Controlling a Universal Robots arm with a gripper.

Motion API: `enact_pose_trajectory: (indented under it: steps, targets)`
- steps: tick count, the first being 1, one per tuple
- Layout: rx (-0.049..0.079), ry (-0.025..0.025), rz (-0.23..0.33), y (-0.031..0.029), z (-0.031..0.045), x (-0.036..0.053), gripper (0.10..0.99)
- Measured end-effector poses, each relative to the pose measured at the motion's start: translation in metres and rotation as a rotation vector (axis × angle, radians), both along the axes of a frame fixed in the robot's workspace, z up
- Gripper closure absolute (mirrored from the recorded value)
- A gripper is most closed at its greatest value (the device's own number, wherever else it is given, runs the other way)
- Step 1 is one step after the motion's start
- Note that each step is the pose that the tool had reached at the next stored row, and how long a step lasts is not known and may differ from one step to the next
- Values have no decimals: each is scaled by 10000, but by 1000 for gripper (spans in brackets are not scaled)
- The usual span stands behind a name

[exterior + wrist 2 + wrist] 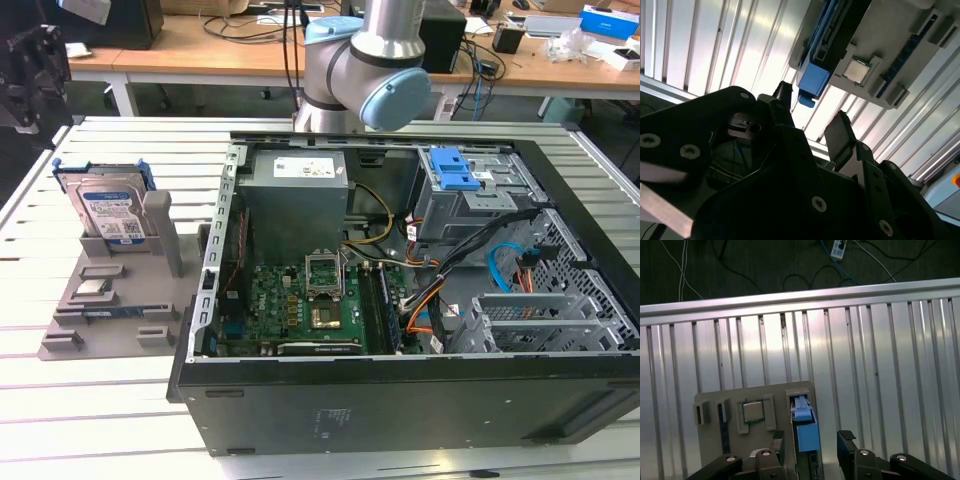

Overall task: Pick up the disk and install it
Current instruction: 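Pick up the disk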

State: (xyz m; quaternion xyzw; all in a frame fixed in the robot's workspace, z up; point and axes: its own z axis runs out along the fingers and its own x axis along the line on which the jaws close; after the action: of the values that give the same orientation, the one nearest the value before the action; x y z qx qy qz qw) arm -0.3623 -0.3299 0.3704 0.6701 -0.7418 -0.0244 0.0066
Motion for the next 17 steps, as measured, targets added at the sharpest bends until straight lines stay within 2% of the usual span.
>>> enact_pose_trajectory:
  steps: [4, 8, 11, 17]
  targets:
    - [-16, 0, 129, 2, -87, 4, 545]
    - [-23, 2, 740, 2, -145, 22, 545]
    - [-24, -1, 811, 2, -184, 136, 545]
    - [-26, -1, 815, 2, -260, 145, 545]
